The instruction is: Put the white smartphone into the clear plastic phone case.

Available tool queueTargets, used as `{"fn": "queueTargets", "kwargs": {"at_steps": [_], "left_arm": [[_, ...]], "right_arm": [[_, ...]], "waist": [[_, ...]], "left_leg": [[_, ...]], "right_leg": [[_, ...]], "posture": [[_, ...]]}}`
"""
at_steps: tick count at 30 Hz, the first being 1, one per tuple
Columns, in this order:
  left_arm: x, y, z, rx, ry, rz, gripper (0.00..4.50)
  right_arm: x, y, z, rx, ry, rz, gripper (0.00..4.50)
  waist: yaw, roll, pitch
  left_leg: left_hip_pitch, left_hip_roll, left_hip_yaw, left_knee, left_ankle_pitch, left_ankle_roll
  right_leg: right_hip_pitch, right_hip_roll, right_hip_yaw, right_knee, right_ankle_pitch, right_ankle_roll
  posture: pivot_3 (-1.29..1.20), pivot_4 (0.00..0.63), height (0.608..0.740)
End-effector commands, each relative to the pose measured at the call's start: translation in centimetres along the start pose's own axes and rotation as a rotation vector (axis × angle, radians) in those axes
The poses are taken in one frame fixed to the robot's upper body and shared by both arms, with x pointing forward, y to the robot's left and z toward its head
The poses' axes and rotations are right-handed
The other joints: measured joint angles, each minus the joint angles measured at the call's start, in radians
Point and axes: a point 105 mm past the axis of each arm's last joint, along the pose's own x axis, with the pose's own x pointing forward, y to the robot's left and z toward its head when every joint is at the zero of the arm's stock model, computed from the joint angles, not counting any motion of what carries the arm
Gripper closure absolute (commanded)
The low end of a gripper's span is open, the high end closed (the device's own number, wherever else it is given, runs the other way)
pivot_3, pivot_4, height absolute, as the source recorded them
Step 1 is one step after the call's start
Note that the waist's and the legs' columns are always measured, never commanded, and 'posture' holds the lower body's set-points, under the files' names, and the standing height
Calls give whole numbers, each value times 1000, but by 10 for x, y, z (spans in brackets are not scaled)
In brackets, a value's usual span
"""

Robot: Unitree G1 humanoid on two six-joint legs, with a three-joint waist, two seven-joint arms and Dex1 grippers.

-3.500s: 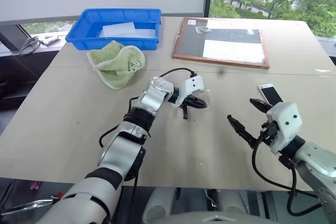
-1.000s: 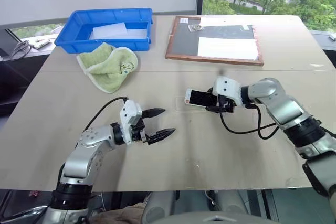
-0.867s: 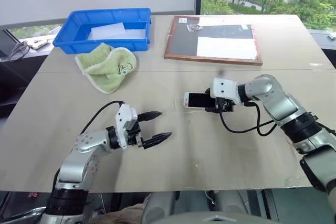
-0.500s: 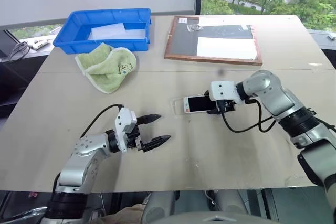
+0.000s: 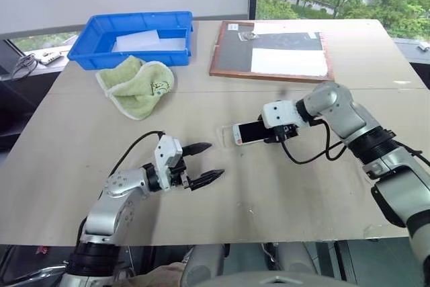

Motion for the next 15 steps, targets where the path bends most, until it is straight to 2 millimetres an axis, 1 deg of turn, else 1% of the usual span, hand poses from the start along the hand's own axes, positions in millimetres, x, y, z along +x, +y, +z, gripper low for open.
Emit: {"fn": "queueTargets", "kwargs": {"at_steps": [1,3,5,6,7,10,13,15], "left_arm": [[2,-3,6,30,-14,-8,0],[1,-3,5,28,-17,3,0],[0,-3,4,28,-18,8,0],[0,-3,3,28,-18,11,0],[-1,-3,3,28,-18,13,0],[-2,-3,4,23,-26,33,0],[-4,-3,4,24,-20,46,0],[-6,-1,4,23,-19,54,0]], "right_arm": [[-1,-1,-2,22,22,23,1699],[-2,1,2,72,-18,57,1699],[-4,2,4,77,-31,72,665],[-5,1,3,73,-29,63,305],[-5,-1,2,68,-27,41,75],[-23,-16,12,108,-120,-85,75],[-41,-24,22,186,-215,-152,75],[-47,-24,26,220,-255,-172,581]], "waist": [[0,0,0],[0,0,0],[0,0,0],[0,0,0],[1,0,0],[1,0,0],[2,0,0],[2,0,0]], "left_leg": [[0,0,0,0,0,0],[0,0,0,0,0,0],[0,0,0,0,0,0],[0,0,0,0,0,0],[0,0,0,0,0,0],[-1,0,1,0,0,0],[-2,0,1,-1,0,0],[-2,0,0,-1,0,0]], "right_leg": [[0,0,0,0,0,0],[0,0,0,0,0,0],[0,0,0,0,0,0],[0,0,0,0,0,0],[0,0,0,0,0,0],[-2,0,1,0,0,0],[-2,0,1,0,0,0],[-2,0,1,0,0,0]], "posture": [[0,150,740],[0,150,740],[0,150,740],[0,150,740],[0,150,740],[0,150,740],[0,150,740],[0,150,740]]}}
